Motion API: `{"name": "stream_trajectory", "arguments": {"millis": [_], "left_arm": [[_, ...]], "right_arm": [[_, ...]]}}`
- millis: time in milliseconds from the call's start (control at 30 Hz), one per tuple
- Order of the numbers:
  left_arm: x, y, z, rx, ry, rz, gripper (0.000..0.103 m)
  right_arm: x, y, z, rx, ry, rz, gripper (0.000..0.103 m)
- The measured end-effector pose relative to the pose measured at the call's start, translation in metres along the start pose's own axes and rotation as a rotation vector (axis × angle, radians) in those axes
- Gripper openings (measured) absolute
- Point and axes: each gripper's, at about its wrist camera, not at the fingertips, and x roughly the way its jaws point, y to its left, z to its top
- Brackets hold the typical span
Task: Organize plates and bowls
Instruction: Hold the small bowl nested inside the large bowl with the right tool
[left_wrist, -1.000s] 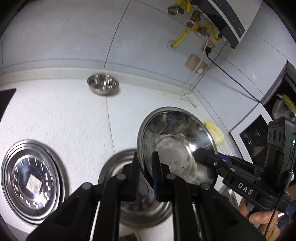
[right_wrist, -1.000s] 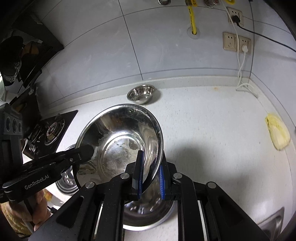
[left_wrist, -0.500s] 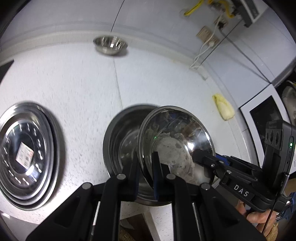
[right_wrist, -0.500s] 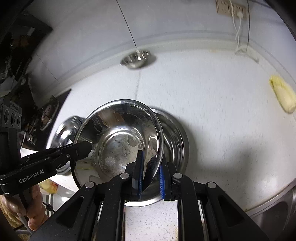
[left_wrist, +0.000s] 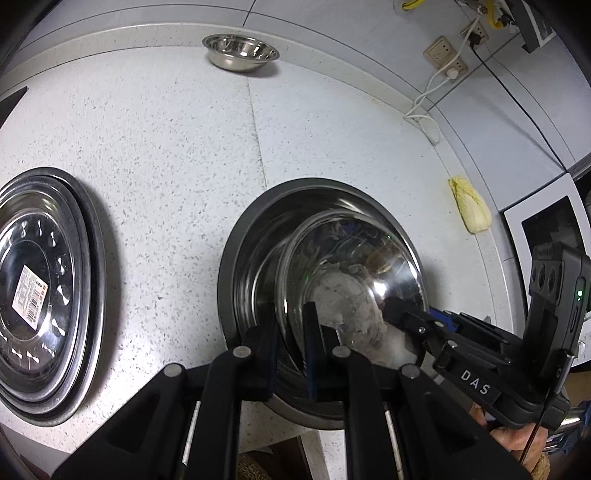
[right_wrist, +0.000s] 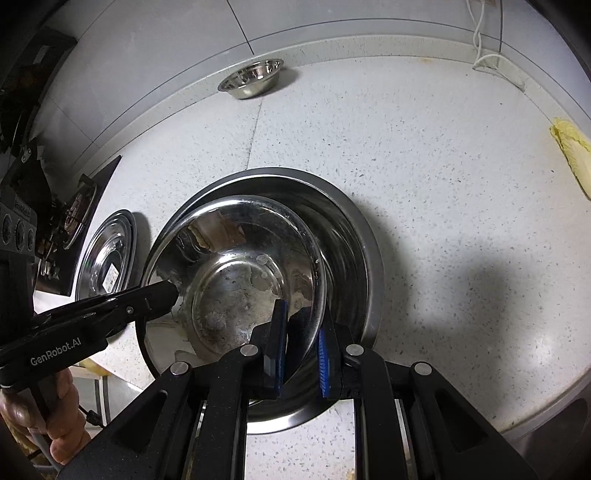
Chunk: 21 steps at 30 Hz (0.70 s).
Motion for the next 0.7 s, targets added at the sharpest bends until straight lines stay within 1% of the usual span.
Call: {"name": "stream_trajectory", "arguments": {"millis": [700], "left_arm": [[0.0089,0.0032,0.0029,-0.005,0.015,0.006,0.011]], "right_arm": [[0.0093,0.0,0.002,0.009,0.013,-0.023,0.013]]}}
